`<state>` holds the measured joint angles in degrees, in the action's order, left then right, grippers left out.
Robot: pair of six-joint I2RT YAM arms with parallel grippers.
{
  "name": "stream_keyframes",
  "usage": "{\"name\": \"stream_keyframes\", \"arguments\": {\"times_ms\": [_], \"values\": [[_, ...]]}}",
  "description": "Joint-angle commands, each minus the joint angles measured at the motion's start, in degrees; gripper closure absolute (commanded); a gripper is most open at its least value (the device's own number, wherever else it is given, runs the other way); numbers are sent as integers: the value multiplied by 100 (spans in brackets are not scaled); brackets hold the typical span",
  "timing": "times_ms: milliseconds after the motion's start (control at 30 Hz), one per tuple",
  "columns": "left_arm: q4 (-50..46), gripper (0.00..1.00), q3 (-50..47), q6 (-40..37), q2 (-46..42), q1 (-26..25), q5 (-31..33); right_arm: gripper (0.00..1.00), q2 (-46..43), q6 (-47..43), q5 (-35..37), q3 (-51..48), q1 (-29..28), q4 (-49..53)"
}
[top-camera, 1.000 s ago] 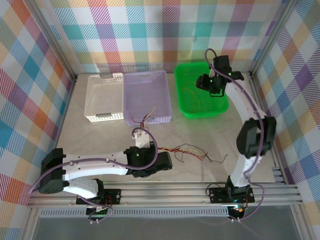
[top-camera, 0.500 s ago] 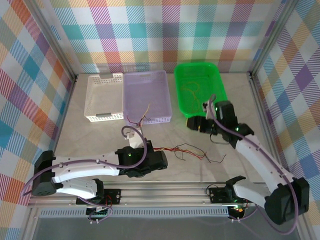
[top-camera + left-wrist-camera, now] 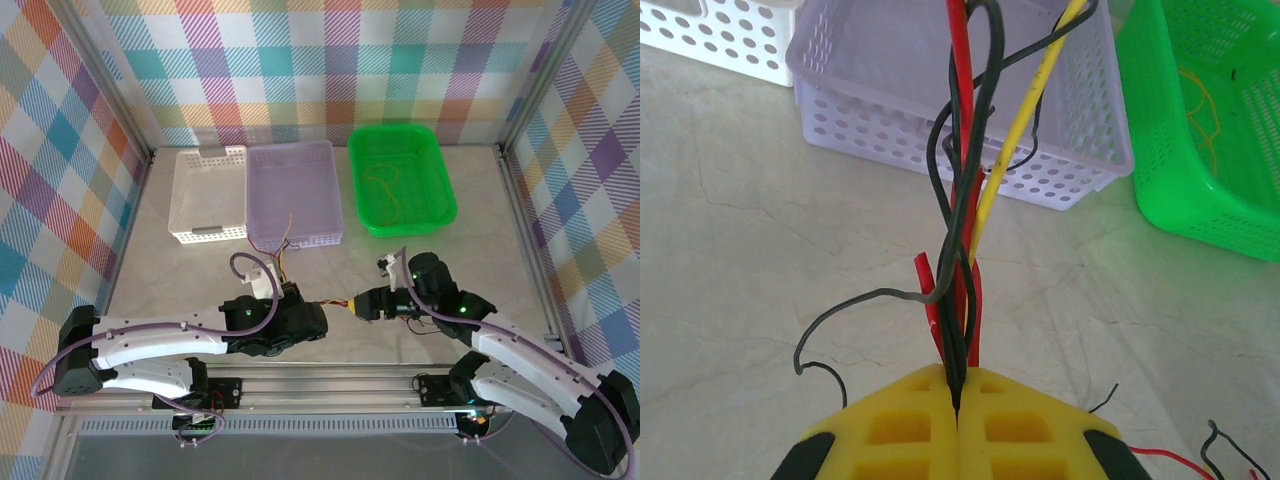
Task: Untangle the cables
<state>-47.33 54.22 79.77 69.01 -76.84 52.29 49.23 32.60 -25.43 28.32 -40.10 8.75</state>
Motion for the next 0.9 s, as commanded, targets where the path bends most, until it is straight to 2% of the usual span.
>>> {"name": "stream_keyframes", "arguments": {"times_ms": [0, 267, 433, 500, 533, 667, 867], "values": [[93, 100, 10, 118, 34, 3, 11, 44, 190, 9, 376, 26, -213, -307], [64, 100, -149, 371, -161, 24, 30, 59, 364, -18, 504, -45, -287, -309], [75, 100, -210, 440, -268, 55, 22, 81, 304, 62, 686, -127, -293, -330], [104, 100, -247, 461, -306, 64, -20, 97, 241, 38, 779, -110, -295, -255], [111, 100, -270, 465, -333, 64, -33, 100, 190, 26, 891, -105, -290, -189], [13, 100, -416, 597, -520, 72, -44, 100, -269, -49, 1453, -51, -288, 144], [-242, 100, -792, 876, -1012, 114, -97, 100, -817, -235, 2746, 260, -280, 1221]]}}
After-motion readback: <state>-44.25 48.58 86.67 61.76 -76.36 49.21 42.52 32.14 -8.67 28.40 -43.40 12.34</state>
